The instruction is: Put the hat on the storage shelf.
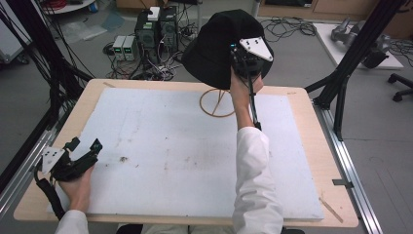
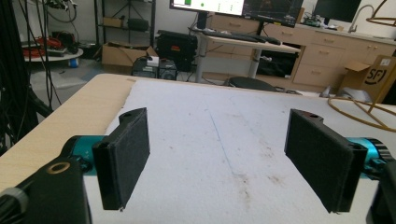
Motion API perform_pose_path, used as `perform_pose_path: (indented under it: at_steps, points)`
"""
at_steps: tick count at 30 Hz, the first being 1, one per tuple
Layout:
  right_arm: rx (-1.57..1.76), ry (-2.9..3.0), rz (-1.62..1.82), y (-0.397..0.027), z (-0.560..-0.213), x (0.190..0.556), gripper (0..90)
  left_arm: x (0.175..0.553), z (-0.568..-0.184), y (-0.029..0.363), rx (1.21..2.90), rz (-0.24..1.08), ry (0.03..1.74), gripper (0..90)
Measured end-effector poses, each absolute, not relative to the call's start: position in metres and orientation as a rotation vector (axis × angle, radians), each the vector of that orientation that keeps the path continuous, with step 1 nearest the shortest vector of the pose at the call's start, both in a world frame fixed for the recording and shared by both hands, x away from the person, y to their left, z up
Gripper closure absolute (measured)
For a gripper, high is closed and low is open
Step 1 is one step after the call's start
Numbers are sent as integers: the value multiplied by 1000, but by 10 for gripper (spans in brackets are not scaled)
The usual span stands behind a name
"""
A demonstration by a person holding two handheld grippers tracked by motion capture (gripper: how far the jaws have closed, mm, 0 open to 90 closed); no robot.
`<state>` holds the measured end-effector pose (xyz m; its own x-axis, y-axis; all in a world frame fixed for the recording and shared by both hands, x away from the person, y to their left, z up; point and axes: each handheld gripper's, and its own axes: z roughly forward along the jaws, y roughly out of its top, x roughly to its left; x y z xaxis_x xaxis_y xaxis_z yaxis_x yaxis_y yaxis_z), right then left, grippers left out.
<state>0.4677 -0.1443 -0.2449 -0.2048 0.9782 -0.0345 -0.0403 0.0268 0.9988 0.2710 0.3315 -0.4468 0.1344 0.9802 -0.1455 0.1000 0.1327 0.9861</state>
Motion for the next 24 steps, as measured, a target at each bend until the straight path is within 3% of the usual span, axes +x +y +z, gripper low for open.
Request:
perform_pose_path:
  at_steps: [24]
  points:
    - [1136,1471,1306,-136,-276,495,854,279,-448,327,1244,945,1231,224]
